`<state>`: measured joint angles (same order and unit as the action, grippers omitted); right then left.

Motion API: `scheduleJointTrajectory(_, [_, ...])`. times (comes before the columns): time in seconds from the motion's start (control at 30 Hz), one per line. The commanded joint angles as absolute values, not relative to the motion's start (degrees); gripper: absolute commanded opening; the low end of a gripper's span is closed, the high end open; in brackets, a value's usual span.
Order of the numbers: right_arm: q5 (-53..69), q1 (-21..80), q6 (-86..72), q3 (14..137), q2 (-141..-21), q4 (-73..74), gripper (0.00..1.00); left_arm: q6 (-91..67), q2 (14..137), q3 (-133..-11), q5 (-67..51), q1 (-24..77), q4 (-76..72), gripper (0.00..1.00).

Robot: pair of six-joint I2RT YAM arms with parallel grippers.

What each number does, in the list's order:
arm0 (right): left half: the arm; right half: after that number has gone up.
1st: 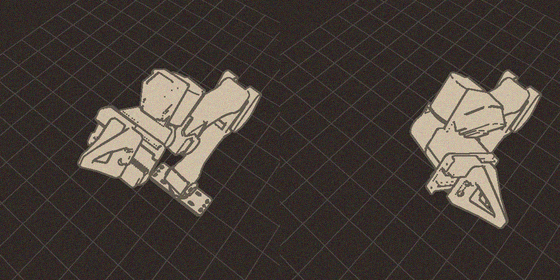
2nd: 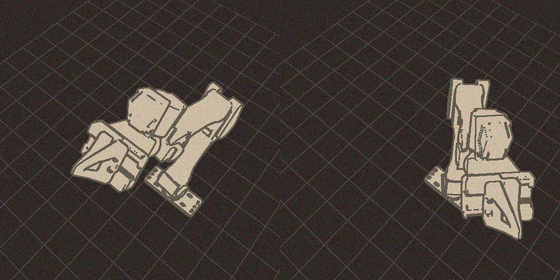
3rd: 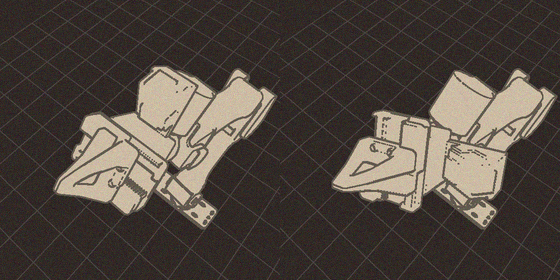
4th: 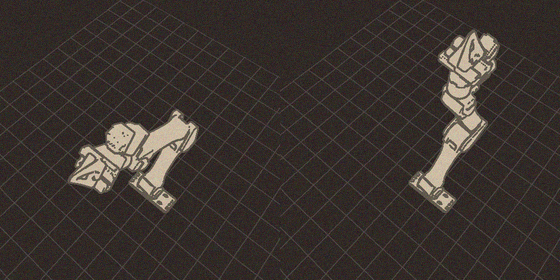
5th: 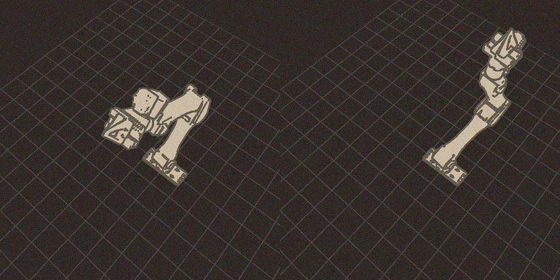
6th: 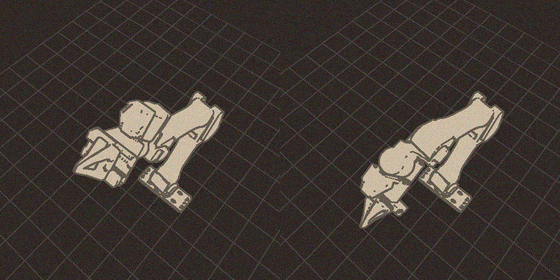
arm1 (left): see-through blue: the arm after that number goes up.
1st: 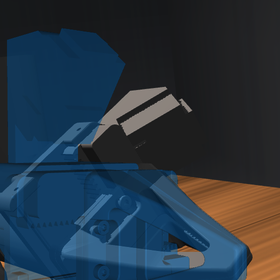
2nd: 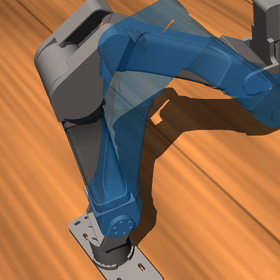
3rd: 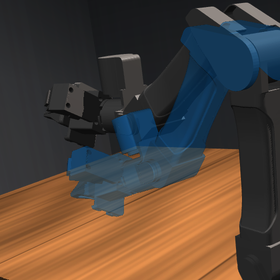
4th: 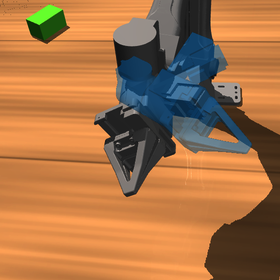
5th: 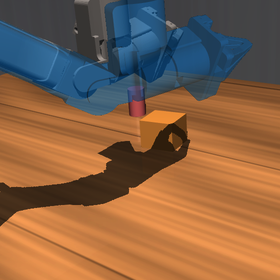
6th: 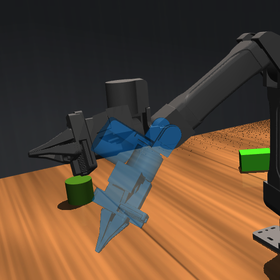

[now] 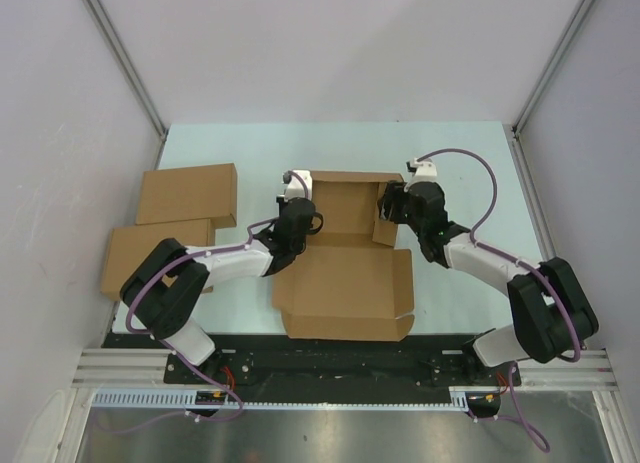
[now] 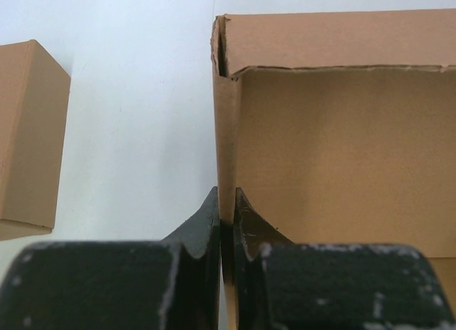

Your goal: Fold the paper box

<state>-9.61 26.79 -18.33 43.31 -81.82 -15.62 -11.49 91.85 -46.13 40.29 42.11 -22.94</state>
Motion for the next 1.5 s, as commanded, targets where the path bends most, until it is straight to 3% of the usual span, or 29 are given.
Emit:
scheduleJointTrajectory(0.0, [-9.1,26.8,-16.6,46.8,-84.7,-19.4,0.60,-9.8,89.4,-44.9,38.6,42.4,-26.9,0.00])
scheduleJointTrajectory(0.07, [-10.0,26.9,-16.6,46.8,-85.3,-19.2,0.52,-9.6,89.5,-44.9,38.4,42.4,-26.9,0.00])
scheduleJointTrajectory(0.1, [-10.4,27.0,-16.5,46.8,-85.5,-18.6,0.43,-9.7,89.6,-45.0,38.5,42.4,-26.8,0.00])
scheduleJointTrajectory(0.27, [-14.7,27.5,-15.6,46.8,-86.0,-16.4,0.16,-10.3,90.5,-45.4,38.7,42.5,-26.6,0.00])
scheduleJointTrajectory(0.33, [-16.9,28.3,-15.2,46.8,-86.1,-16.0,0.00,-10.5,90.9,-45.6,38.4,42.5,-26.4,0.00])
scheduleJointTrajectory(0.5, [-19.2,29.7,-14.3,46.8,-87.0,-15.7,0.01,-10.9,91.1,-45.7,38.6,42.5,-26.4,0.00])
scheduleJointTrajectory(0.53, [-18.9,29.7,-14.3,46.8,-87.2,-15.7,0.10,-11.0,91.2,-45.6,38.7,42.5,-26.5,0.00])
scheduleJointTrajectory(0.57, [-18.6,29.7,-14.5,46.8,-87.3,-15.7,0.28,-11.0,91.1,-45.6,38.8,42.5,-26.5,0.00])
scheduleJointTrajectory(0.67, [-19.2,30.1,-14.3,46.8,-88.4,-15.9,0.44,-11.2,91.1,-45.3,38.7,42.4,-26.7,0.00])
scheduleJointTrajectory(0.83, [-19.9,30.5,-13.9,46.8,-90.4,-16.1,0.46,-11.5,91.1,-44.8,38.7,42.4,-26.8,0.00])
scheduleJointTrajectory(0.9, [-20.3,30.5,-13.8,46.8,-91.3,-16.1,0.40,-11.6,91.1,-44.8,38.8,42.4,-26.7,0.00])
scheduleJointTrajectory(0.93, [-20.8,30.5,-13.9,46.8,-91.7,-16.1,0.35,-11.7,91.1,-44.8,38.8,42.5,-26.5,0.00])
scheduleJointTrajectory(0.97, [-21.3,30.5,-14.1,46.8,-91.9,-15.9,0.23,-11.7,91.1,-44.8,38.8,42.4,-26.5,0.00])
scheduleJointTrajectory(1.07, [-22.7,30.7,-14.2,46.8,-92.1,-15.5,0.00,-11.7,91.1,-45.1,38.9,42.4,-26.3,0.00])
scheduleJointTrajectory(1.2, [-23.9,31.2,-14.5,46.8,-91.7,-14.8,0.00,-12.2,91.5,-45.6,39.5,42.4,-25.6,0.00])
scheduleJointTrajectory(1.23, [-23.9,31.1,-14.6,46.8,-91.5,-14.6,0.06,-12.4,91.5,-45.7,39.5,42.4,-25.2,0.00])
scheduleJointTrajectory(1.27, [-23.9,31.2,-14.9,46.8,-91.2,-14.2,0.25,-12.7,91.6,-45.8,39.5,42.5,-25.1,0.00])
scheduleJointTrajectory(1.33, [-24.7,31.6,-15.4,46.8,-90.3,-13.5,0.38,-13.2,91.8,-46.1,39.6,42.5,-24.4,0.01])
scheduleJointTrajectory(1.47, [-25.1,32.1,-16.4,46.8,-88.9,-10.6,0.39,-13.8,91.9,-46.1,39.5,42.4,-24.0,0.01])
